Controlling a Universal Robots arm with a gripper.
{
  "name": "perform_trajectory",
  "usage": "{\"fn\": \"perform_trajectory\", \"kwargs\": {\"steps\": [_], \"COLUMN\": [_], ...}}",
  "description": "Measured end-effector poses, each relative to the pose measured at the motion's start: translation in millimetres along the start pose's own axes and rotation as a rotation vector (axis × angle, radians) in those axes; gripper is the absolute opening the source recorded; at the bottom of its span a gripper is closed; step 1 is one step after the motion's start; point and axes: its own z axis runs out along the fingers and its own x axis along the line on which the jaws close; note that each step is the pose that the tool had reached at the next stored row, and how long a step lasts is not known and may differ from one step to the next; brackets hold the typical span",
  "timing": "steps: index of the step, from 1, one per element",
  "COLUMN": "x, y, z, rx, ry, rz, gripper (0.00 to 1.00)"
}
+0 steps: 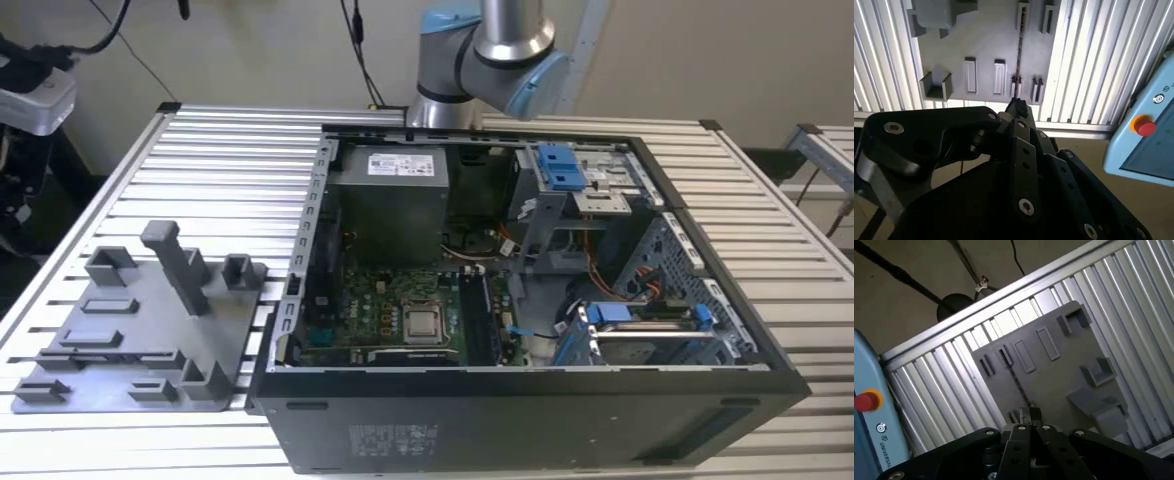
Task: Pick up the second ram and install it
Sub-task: 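Pick up the second ram and move it above second insertion slot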
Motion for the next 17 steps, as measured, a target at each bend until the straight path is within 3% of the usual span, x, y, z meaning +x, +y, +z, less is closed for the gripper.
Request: {"fn": "perform_trajectory", "kwargs": {"steps": [4, 17], "x": [0.0, 0.0], "y": [-0.1, -0.4], "z": [1.4, 8.7], "rx": [0.0082, 0.0165], "ry": [-0.0024, -0.0003], "rz": [-0.066, -0.253], "gripper": [0.11, 0.11]}}
